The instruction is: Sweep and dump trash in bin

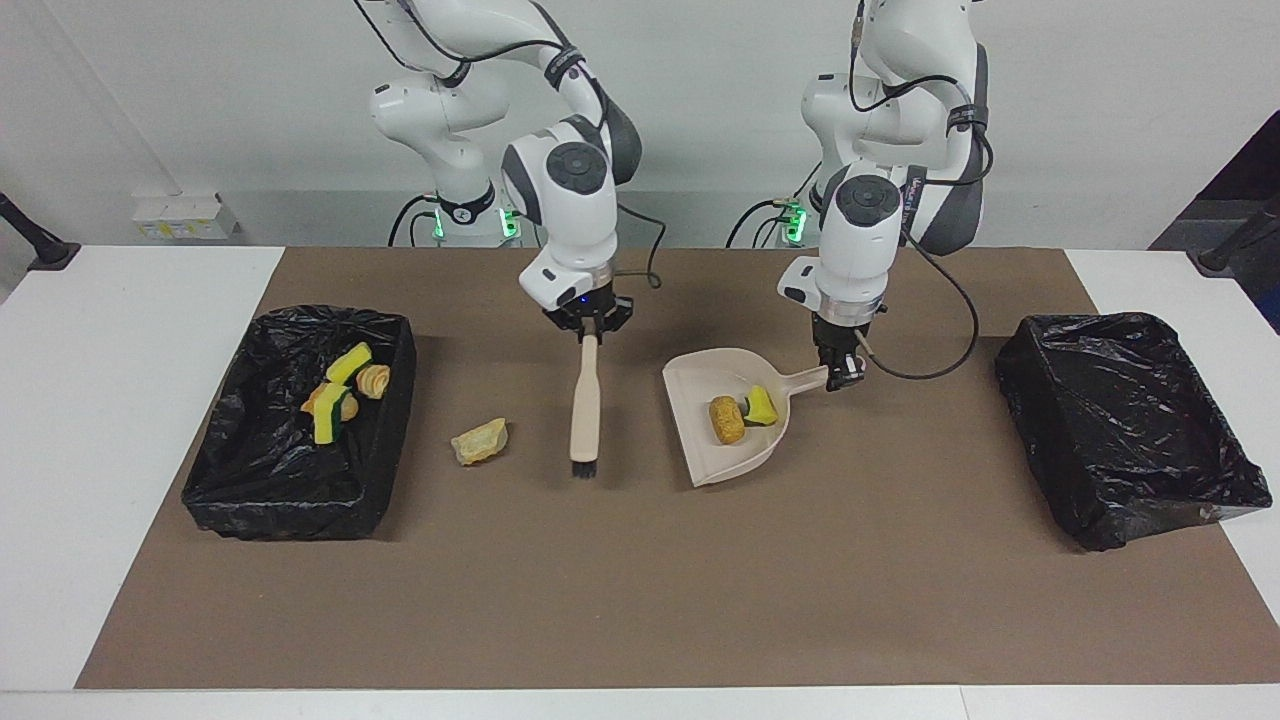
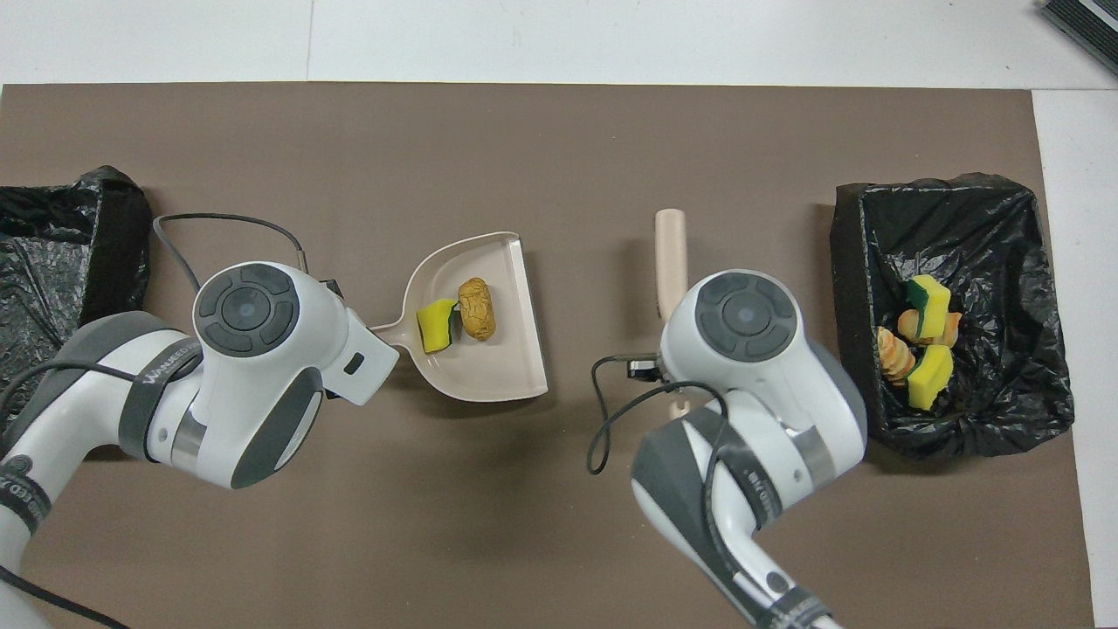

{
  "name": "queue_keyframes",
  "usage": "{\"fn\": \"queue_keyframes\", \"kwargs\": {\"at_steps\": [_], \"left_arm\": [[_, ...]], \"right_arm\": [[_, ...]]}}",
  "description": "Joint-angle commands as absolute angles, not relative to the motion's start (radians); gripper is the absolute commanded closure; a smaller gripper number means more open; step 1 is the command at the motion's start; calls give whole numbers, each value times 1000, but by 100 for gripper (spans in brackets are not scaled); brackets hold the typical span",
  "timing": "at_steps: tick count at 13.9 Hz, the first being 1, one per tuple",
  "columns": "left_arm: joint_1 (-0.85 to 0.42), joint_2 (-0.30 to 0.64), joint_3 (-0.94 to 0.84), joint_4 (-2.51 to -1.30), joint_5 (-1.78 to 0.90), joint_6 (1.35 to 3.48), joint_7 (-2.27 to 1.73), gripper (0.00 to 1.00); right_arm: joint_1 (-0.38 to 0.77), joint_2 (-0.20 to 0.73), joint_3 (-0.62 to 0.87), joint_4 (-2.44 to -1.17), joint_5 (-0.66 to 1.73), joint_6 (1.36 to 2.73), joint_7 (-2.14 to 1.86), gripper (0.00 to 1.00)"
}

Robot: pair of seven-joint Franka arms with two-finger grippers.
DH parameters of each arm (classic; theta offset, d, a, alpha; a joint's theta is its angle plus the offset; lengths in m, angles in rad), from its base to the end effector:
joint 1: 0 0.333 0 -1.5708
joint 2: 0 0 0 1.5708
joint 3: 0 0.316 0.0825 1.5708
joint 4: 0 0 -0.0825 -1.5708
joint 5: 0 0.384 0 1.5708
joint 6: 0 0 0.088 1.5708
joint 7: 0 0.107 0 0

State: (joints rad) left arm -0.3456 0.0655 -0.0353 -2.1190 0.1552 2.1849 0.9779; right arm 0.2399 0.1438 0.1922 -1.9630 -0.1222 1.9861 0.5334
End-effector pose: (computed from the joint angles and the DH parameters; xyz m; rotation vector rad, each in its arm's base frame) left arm 0.5153 -0.2001 0.3826 -2.2637 2.0020 0.0546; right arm 0.5254 0.2309 0.3936 3.0128 -0.0688 -0.0997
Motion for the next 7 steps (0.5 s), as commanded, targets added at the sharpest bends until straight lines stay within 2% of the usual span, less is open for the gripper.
{"fn": "queue_keyframes", "kwargs": {"at_steps": [1,5,7], "left_arm": [[-330,66,-41,-2118,137,2181,976,100],[-328,61,-41,-2128,135,2183,963,100],[-336,63,-41,-2146,133,2186,959,100]], "right_arm": [[152,178,209,-1894,-300,1899,512,100],[17,167,209,-1937,-278,1894,276,100],[11,164,209,-1988,-276,1901,262,100]]}}
